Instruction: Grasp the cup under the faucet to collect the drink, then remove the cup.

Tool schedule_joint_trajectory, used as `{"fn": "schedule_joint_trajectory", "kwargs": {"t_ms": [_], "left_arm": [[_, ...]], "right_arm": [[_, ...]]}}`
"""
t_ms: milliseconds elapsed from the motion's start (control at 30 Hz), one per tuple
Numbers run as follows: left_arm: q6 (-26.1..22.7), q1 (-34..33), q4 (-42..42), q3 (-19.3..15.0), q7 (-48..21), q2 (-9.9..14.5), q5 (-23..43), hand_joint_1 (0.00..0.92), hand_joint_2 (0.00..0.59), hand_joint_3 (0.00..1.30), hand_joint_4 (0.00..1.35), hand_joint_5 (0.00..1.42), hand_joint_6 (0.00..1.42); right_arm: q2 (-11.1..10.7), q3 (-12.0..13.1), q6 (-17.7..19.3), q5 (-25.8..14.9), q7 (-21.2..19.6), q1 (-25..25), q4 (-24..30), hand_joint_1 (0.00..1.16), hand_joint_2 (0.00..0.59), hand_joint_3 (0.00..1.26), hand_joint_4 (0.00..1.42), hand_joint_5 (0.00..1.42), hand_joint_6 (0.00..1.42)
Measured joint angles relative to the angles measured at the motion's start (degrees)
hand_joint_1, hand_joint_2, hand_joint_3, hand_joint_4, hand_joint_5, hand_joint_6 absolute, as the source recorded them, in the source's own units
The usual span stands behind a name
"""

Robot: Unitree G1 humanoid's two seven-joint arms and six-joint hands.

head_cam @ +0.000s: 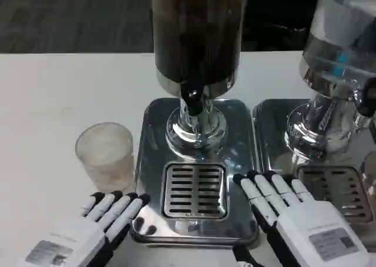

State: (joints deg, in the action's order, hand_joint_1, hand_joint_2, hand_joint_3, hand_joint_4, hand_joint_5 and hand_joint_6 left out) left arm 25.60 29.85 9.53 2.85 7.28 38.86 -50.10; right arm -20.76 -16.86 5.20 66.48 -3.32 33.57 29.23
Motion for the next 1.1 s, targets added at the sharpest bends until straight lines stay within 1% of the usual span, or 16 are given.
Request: {"fn": "schedule_joint_trajectory", "kwargs": {"t_ms": [33, 533, 667, 767, 900, 1000, 1033, 1067, 1100], "left_arm": [[0.0, 0.0, 0.0, 0.1, 0.0, 0.0, 0.0, 0.0, 0.081, 0.0, 0.0, 0.0, 0.0], [0.0, 0.2, -0.6, 0.2, 0.0, 0.0, 0.1, 0.0, 0.081, 0.0, 0.0, 0.0, 0.0], [0.3, 1.4, -0.6, -0.1, 1.1, 0.0, 0.4, 0.0, 0.081, 0.0, 0.0, 0.0, 0.0], [1.3, 1.8, -0.6, -0.8, 2.5, 0.0, 1.0, 0.0, 0.081, 0.0, 0.0, 0.0, 0.0], [3.1, 2.2, -0.9, -2.7, 4.4, 0.0, 3.2, 0.0, 0.081, 0.0, 0.0, 0.0, 0.0], [5.6, 2.0, -3.0, -4.3, 5.9, 0.0, 5.1, 0.0, 0.08, 0.0, 0.0, 0.0, 0.0], [7.4, 1.9, -4.3, -5.0, 7.8, 0.0, 5.8, 0.0, 0.079, 0.0, 0.0, 0.0, 0.0], [8.1, 1.9, -4.6, -5.4, 8.6, 0.0, 6.3, 0.0, 0.068, 0.0, 0.0, 0.0, 0.0], [10.5, 1.6, -5.8, -6.4, 11.0, 0.0, 7.1, 0.0, 0.065, 0.0, 0.0, 0.0, 0.0]], "right_arm": [[0.0, 0.0, 0.0, -0.5, 0.0, 0.0, -0.1, 0.41, 0.451, 0.02, 0.0, 0.0, 0.0], [1.0, 0.0, -1.0, -1.0, 0.0, 0.1, -0.1, 0.4, 0.444, 0.02, 0.0, 0.0, 0.0], [1.4, 0.0, -1.0, -1.7, 0.0, 0.1, -0.1, 0.4, 0.444, 0.02, 0.0, 0.0, 0.0], [2.0, 0.0, -1.0, -1.8, -0.1, 0.2, -0.1, 0.39, 0.45, 0.03, 0.0, 0.0, 0.0], [2.6, -0.6, -1.1, -1.7, -0.2, 0.5, 0.0, 0.39, 0.45, 0.03, 0.0, 0.0, 0.0], [4.0, -1.7, -1.8, -1.0, -0.3, 0.6, 0.2, 0.38, 0.451, 0.03, 0.0, 0.0, 0.0], [4.5, -2.1, -2.2, -0.5, -0.3, 0.7, 0.4, 0.38, 0.451, 0.03, 0.0, 0.0, 0.0], [4.8, -2.2, -2.3, -0.5, -0.4, 0.8, 0.4, 0.38, 0.452, 0.03, 0.0, 0.0, 0.0], [5.1, -2.5, -2.7, -0.3, -0.6, 0.9, 0.5, 0.38, 0.452, 0.03, 0.0, 0.0, 0.0]]}}
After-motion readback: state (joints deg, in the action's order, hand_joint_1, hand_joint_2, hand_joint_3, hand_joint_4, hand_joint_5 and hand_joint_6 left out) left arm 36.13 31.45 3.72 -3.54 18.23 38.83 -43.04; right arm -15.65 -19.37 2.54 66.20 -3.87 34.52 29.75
